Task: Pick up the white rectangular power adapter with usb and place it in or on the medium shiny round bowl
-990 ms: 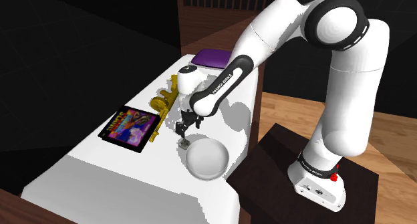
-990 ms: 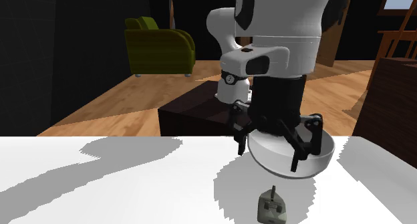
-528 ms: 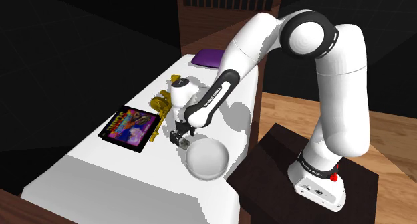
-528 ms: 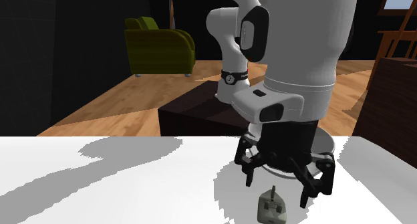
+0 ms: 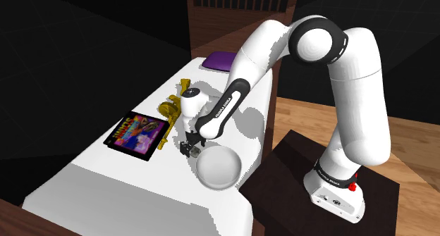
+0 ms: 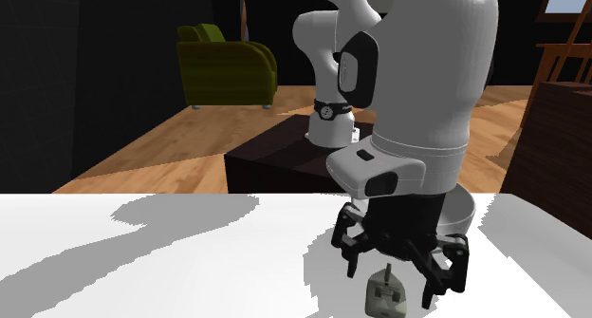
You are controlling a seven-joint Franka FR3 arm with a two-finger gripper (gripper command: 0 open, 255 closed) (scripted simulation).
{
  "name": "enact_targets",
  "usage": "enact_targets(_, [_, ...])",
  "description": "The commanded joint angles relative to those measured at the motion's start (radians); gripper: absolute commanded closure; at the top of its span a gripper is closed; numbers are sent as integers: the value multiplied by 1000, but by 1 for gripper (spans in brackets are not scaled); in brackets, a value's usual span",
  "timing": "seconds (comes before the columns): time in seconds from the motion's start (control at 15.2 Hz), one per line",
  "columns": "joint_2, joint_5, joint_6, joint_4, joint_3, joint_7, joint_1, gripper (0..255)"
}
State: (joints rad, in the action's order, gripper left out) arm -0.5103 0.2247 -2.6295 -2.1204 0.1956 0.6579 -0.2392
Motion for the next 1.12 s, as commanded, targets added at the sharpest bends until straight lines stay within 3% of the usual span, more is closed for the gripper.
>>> enact_targets(0.0, [0, 0, 0, 0, 0, 0, 0, 0])
enact_targets(0.13, [0, 0, 0, 0, 0, 0, 0, 0])
enact_targets(0.2, [0, 0, 0, 0, 0, 0, 0, 255])
enact_targets(1.06, [47, -17, 38, -8, 15, -13, 11, 255])
